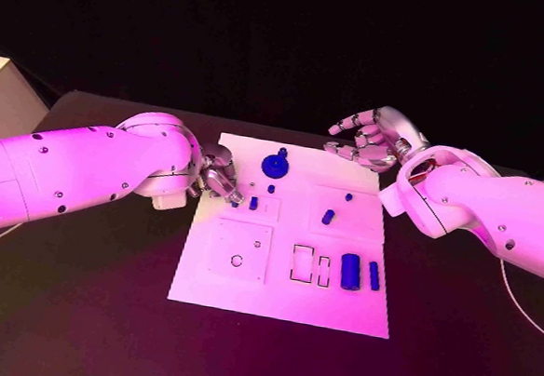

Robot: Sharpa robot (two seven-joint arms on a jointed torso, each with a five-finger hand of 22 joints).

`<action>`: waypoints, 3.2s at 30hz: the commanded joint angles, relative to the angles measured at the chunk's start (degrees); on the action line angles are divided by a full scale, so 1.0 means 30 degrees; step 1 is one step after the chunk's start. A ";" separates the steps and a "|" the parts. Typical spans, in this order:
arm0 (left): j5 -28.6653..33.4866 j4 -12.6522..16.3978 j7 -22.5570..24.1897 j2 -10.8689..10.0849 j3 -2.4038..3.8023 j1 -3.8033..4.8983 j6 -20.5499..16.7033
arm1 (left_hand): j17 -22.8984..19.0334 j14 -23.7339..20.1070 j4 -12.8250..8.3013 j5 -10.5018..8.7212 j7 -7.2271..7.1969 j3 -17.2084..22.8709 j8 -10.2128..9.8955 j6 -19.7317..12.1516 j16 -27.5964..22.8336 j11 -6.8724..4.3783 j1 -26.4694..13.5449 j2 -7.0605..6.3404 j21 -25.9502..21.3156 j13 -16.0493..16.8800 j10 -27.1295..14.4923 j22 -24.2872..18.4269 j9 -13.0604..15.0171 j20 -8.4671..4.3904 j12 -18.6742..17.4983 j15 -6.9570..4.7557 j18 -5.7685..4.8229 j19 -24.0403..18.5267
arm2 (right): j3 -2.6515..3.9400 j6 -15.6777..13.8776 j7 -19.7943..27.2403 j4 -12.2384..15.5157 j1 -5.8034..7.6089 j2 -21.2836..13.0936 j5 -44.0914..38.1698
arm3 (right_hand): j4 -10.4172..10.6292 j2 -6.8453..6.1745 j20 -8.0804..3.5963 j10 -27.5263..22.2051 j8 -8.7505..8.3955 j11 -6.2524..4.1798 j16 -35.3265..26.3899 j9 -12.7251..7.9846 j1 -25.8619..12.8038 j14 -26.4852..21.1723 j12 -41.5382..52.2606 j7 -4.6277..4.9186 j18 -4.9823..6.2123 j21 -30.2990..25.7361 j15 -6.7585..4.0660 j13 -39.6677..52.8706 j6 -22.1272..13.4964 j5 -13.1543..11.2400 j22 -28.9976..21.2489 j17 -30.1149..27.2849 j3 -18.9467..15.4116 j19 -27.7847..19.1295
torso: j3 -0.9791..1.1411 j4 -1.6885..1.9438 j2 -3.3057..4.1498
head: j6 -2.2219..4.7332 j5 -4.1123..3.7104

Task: Assemble the parts on the task board

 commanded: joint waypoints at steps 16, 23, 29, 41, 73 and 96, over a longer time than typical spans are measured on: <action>-0.0493 -0.0089 0.0000 0.0012 -0.0097 -0.0145 0.0341 | 0.5027 0.1985 -0.0330 -0.0255 -0.0303 -0.1032 -0.0551 0.0504 0.0068 -0.0097 -0.0832 0.0059 -0.0180 0.0054 -0.0106 -0.0073 -0.0251 -0.0177 -0.0170 -0.0235 -0.0310 0.0094 | 0.0011 0.0103 0.0181 0.0030 0.0003 -0.0062 0.0042 | -0.0014 -0.0013 0.0122 -0.0131 0.0001 -0.0053 -0.0057 -0.0026 -0.0232 0.1549 -0.0104 0.0032 0.0243 -0.0111 0.0102 0.1268 -0.0096 0.0087 0.1430 0.3620 0.0100 0.0229 | -0.0010 -0.0008 0.0016 | 0.0047 -0.0003; -0.0627 -0.0087 -0.0012 -0.0118 -0.0092 -0.0145 0.0131 | 0.5027 0.1985 0.0389 -0.0325 -0.0284 -0.2177 -0.0664 0.0616 0.0068 -0.0079 -0.0982 0.0061 -0.0215 0.0123 -0.0132 -0.0079 -0.0284 -0.0170 -0.0161 -0.0222 -0.0312 0.0114 | 0.0011 0.0096 0.0194 0.0022 0.0003 -0.0066 0.0043 | -0.0030 -0.0061 0.0104 -0.0135 0.0028 -0.0065 -0.0093 -0.0043 -0.0312 0.1542 -0.0114 0.0023 0.0257 -0.0206 0.0086 0.1242 -0.0094 0.0122 0.1372 0.3586 0.0242 0.0225 | -0.0019 -0.0005 0.0014 | 0.0068 -0.0018; -0.0678 0.0055 -0.0013 -0.0294 -0.0072 -0.0145 -0.0151 | 0.5027 0.1985 0.1137 -0.0390 -0.0260 -0.3298 -0.0761 0.0689 0.0068 -0.0058 -0.1077 -0.0001 -0.0243 0.0134 -0.0164 -0.0082 -0.0298 -0.0159 -0.0182 -0.0206 -0.0313 0.0131 | 0.0011 0.0091 0.0215 0.0011 0.0003 -0.0048 0.0044 | -0.0030 -0.0061 0.0104 -0.0135 0.0028 -0.0065 -0.0093 -0.0043 -0.0312 0.1542 -0.0114 0.0023 0.0257 -0.0206 0.0086 0.1242 -0.0094 0.0122 0.1372 0.3586 0.0242 0.0225 | -0.0015 -0.0014 0.0008 | 0.0081 -0.0038; -0.0729 0.0495 -0.0011 -0.0763 0.0176 -0.0137 -0.0668 | 0.5027 0.1985 0.2367 -0.0678 -0.0219 -0.4513 -0.0885 0.0714 0.0068 -0.0019 -0.1136 -0.0031 -0.0288 0.0146 -0.0213 -0.0106 -0.0302 -0.0129 -0.0210 -0.0173 -0.0307 0.0132 | 0.0011 0.0099 0.0217 0.0000 0.0002 -0.0054 0.0044 | -0.0025 -0.0067 0.0103 -0.0159 0.0022 -0.0064 -0.0111 -0.0048 -0.0334 0.1536 -0.0141 0.0025 0.0260 -0.0224 0.0086 0.1217 -0.0110 0.0121 0.1360 0.3564 0.0255 0.0222 | -0.0013 0.0004 0.0020 | 0.0115 -0.0078; 0.2299 0.1054 0.8993 -0.1511 0.0558 -0.0172 -0.7146 | -0.4337 -0.4394 0.0984 -0.2309 0.2603 -0.3267 -0.4117 -0.3702 -0.6571 0.2527 0.5985 0.0445 -0.7436 -0.5234 -0.8067 -1.0494 -0.2724 0.1663 -0.5587 0.2095 0.1574 -0.7045 | 0.0011 -0.0005 0.0408 -0.0108 0.0001 -0.0104 0.0122 | -0.0035 -0.0057 0.0099 -0.0401 0.0071 -0.0075 -0.0318 -0.0041 -0.0363 0.1453 -0.0409 0.0011 0.0382 -0.0763 0.0081 0.0976 -0.0047 0.0138 0.0953 0.3286 0.0338 0.0026 | -0.0017 0.0023 0.0012 | 0.0421 -0.0222; -0.6704 -0.1114 1.1473 0.0762 -0.0045 -0.0819 -0.7142 | -0.8217 -0.6612 -0.0679 -0.3295 0.2265 -0.3238 -0.5962 -0.2920 -0.7612 0.3114 0.6024 -0.0597 -0.7330 -0.9110 -0.9662 -1.0298 -0.6578 0.2250 -0.9046 0.2567 0.1629 -0.7857 | 0.0010 -0.0186 0.0951 -0.0332 0.0000 0.0093 0.0479 | -0.0058 -0.0334 -0.0018 -0.3309 0.0213 -0.0185 -0.2302 -0.0056 -0.0395 0.0715 -0.4414 -0.0078 0.1092 -0.4604 -0.0055 -0.2622 -0.0071 0.0310 -0.1864 0.1131 0.1164 -0.1241 | -0.0003 -0.0026 0.0032 | 0.0654 -0.0306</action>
